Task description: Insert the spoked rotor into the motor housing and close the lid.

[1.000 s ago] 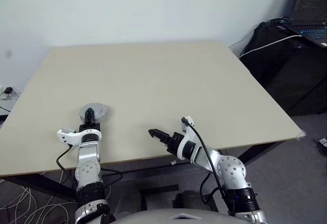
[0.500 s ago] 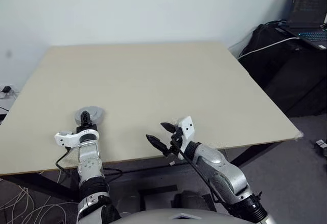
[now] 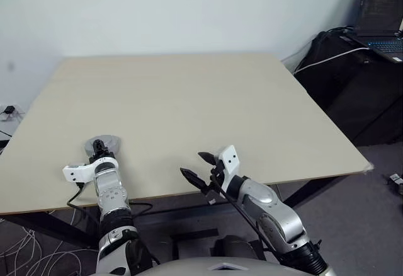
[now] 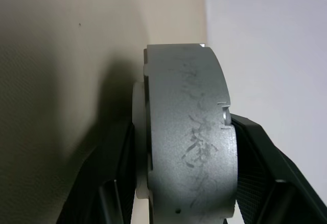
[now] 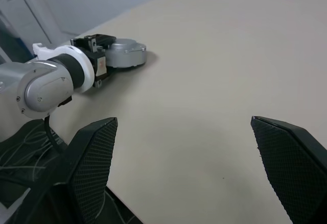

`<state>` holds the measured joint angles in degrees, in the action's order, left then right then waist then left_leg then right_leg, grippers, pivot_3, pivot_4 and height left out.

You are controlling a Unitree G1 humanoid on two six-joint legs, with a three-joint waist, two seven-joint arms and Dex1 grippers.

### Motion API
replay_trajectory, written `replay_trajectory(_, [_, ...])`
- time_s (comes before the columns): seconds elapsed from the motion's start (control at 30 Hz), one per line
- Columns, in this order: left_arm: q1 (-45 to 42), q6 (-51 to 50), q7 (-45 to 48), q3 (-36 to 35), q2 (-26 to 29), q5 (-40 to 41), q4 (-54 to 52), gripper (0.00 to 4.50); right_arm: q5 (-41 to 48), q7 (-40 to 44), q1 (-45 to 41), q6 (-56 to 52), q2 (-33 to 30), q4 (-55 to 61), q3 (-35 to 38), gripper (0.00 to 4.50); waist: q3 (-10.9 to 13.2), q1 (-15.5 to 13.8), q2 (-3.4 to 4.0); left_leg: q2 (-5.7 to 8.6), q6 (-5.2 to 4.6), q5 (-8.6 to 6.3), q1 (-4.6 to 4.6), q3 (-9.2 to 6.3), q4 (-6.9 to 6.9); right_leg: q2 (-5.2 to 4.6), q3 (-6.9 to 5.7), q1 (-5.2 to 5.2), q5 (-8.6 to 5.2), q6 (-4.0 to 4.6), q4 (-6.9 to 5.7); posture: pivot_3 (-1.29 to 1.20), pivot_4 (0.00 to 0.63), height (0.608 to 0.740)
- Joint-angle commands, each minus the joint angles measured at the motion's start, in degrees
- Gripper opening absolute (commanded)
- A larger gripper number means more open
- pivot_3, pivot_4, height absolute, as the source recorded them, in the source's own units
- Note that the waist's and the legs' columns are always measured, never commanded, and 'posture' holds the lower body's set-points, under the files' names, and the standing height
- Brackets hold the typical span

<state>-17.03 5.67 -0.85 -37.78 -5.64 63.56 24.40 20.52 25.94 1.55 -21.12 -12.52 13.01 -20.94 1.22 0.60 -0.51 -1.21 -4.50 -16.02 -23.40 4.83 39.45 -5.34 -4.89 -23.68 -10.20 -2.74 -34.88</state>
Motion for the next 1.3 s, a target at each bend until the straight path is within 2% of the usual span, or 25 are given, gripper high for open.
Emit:
replay_trajectory(0.03, [-0.73,0.28,-0.29,-0.71,-0.32,-1.49,1.03,2.82,-0.39,0.33,-0.16,0.2,0.63,1.06,1.13,4.5,-0.01,0.01,0.03,-0.01,0.01,0.0,0.03,0.01,0.0,0.0,0.0,0.01,0.01,0.02,0.0,0.0,0.0,0.74])
replay_trajectory(0.2, [0.18,-0.3,-1.02,-0.6,-0.72,-2.8,0.62,4.37,-0.95,0.47,-0.14,-0.1,1.19,0.81,1.46,4.5,-0.18,0.01,0.36,-0.03,0.02,-0.01,0.36,0.03,-0.03,-0.03,-0.04,0.06,0.01,0.02,0.0,0.0,0.0,0.74])
replay_trajectory(0.23, [0.63,-0.51,-1.22,-0.44,-0.99,-3.17,0.24,4.47,-1.04,0.52,-0.13,-0.16,1.3,0.76,1.55,4.5,-0.23,0.05,0.44,-0.04,0.02,-0.01,0.42,0.03,-0.03,-0.03,-0.04,0.1,0.01,0.02,0.0,0.0,0.0,0.74])
replay_trajectory(0.57, [9.79,-5.44,-4.96,3.09,-4.91,-5.07,-9.31,4.47,-1.77,1.04,-0.52,-0.46,2.37,0.29,1.42,4.5,-0.3,0.71,0.47,-0.08,0.1,-0.09,0.47,0.12,-0.16,-0.03,0.01,0.02,-0.04,0.12,0.01,0.0,0.0,0.74])
replay_trajectory(0.87, [21.64,-11.66,-8.64,7.71,-8.71,-2.6,-20.16,4.47,-1.31,1.37,-1.34,-1.71,4.34,-0.19,2.24,4.5,-0.36,1.2,0.61,-0.16,0.21,-0.24,0.63,0.2,-0.27,0.03,0.08,0.02,-0.17,0.26,0.02,0.0,0.0,0.74])
replay_trajectory(1.07, [27.59,-16.62,-11.97,11.81,-9.18,-0.86,-26.57,4.47,-0.67,1.62,-1.09,-2.51,4.85,0.33,2.98,4.5,-0.36,1.19,0.7,-0.22,0.22,-0.26,0.66,0.2,-0.29,0.03,0.09,0.01,-0.18,0.25,0.02,0.0,0.0,0.74])
replay_trajectory(1.17, [30.99,-21.35,-12.02,16.84,-7.92,-1.03,-31.54,4.47,-0.64,1.65,-0.56,-2.78,4.88,0.89,3.31,4.5,-0.33,0.81,0.77,-0.22,0.23,-0.27,0.66,0.21,-0.3,-0.01,0.09,0.0,-0.19,0.25,0.02,0.0,0.0,0.74])
replay_trajectory(1.3, [33.65,-25.17,-6.27,25.46,-2.24,-5.79,-37.63,4.47,-0.14,0.85,1.43,-2.05,5.4,1.66,5.09,4.5,-0.22,-0.27,0.94,-0.12,0.21,-0.28,0.59,0.21,-0.3,-0.14,0.06,-0.02,-0.21,0.21,0.04,0.0,0.0,0.74])
